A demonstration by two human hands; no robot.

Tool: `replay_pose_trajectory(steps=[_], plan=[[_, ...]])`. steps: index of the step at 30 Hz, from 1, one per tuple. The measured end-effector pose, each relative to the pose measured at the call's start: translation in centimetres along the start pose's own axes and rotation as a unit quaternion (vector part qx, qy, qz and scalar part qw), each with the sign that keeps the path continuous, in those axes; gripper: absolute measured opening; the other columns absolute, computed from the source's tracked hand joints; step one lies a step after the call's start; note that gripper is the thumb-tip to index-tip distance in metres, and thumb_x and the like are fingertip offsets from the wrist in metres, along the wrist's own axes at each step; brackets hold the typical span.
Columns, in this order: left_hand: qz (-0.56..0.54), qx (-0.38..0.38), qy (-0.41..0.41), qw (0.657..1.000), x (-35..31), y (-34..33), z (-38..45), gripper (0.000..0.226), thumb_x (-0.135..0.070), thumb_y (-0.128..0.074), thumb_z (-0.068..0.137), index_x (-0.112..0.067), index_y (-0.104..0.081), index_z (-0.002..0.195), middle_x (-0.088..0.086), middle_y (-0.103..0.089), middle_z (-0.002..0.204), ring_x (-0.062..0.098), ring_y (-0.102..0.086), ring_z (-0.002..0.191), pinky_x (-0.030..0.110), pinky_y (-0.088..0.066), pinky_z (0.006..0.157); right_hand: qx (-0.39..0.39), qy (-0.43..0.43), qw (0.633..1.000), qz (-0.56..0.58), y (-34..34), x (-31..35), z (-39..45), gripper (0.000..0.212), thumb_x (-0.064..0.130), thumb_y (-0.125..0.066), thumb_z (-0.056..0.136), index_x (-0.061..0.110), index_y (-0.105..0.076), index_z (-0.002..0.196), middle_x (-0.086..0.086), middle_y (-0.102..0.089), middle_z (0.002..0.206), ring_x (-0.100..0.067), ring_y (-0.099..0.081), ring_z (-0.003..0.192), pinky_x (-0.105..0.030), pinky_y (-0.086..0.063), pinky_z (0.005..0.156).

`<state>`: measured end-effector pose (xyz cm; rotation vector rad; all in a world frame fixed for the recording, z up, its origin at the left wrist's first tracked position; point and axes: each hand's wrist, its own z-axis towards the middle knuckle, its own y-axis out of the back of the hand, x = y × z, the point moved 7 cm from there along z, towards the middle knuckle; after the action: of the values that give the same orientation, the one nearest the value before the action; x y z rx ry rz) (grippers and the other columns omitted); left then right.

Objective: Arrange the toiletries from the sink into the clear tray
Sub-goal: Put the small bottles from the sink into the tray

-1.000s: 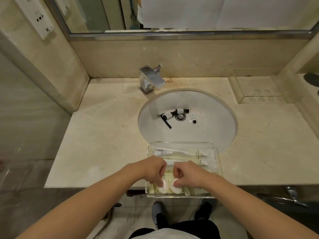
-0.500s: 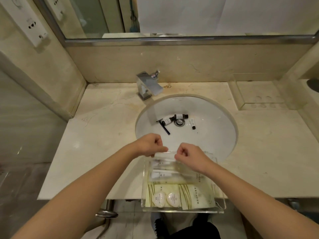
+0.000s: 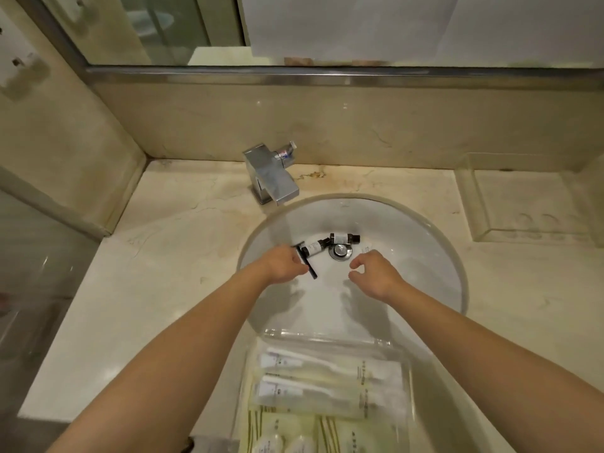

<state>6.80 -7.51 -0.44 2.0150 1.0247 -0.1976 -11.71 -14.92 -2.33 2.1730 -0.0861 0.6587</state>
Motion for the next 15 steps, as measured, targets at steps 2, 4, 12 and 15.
replay_pose_trajectory(steps=[2,4,12,15], plan=[[0.036,0.006,0.006,0.999,-0.2,-0.4,1.4,0.035,-0.028,-0.055,0.095,0.004,-0.063,0.106,0.017,-0.059,0.115,0.029,-0.058,0.105,0.031,-0.043,0.087,0.016,-0.003,1.0,-0.018,-0.3,-0.8,2.3,0.035,0.026,-0.056,0.089,0.015,-0.059,0.122,-0.008,-0.045,0.135,-0.028,-0.047,0.126,-0.04,-0.043,0.1],[0.052,0.001,0.015,0.999,-0.4,-0.9,2.8,0.041,-0.027,-0.053,0.095,0.004,-0.06,0.122,0.018,-0.056,0.129,0.031,-0.054,0.118,0.029,-0.042,0.092,0.026,-0.006,0.999,-0.017,-0.6,-1.6,4.4,0.036,0.026,-0.056,0.089,0.015,-0.058,0.124,-0.006,-0.044,0.136,-0.028,-0.046,0.127,-0.039,-0.042,0.101],[0.097,0.018,0.026,0.995,0.0,-3.7,9.5,0.04,-0.029,-0.057,0.091,-0.002,-0.063,0.119,0.019,-0.045,0.138,0.034,-0.043,0.131,0.035,-0.039,0.105,0.042,0.041,0.994,-0.093,-2.2,-2.8,11.1,0.04,0.025,-0.05,0.088,0.03,-0.055,0.128,0.006,-0.021,0.155,-0.025,-0.029,0.132,-0.037,-0.04,0.099],[0.132,0.02,0.02,0.991,-0.3,-4.3,11.6,0.035,-0.03,-0.055,0.091,-0.006,-0.064,0.115,0.015,-0.049,0.129,0.034,-0.049,0.123,0.034,-0.042,0.098,0.035,0.079,0.989,-0.121,-2.5,-2.6,12.7,0.039,0.024,-0.05,0.088,0.031,-0.058,0.125,0.005,-0.024,0.152,-0.026,-0.03,0.13,-0.036,-0.042,0.098]])
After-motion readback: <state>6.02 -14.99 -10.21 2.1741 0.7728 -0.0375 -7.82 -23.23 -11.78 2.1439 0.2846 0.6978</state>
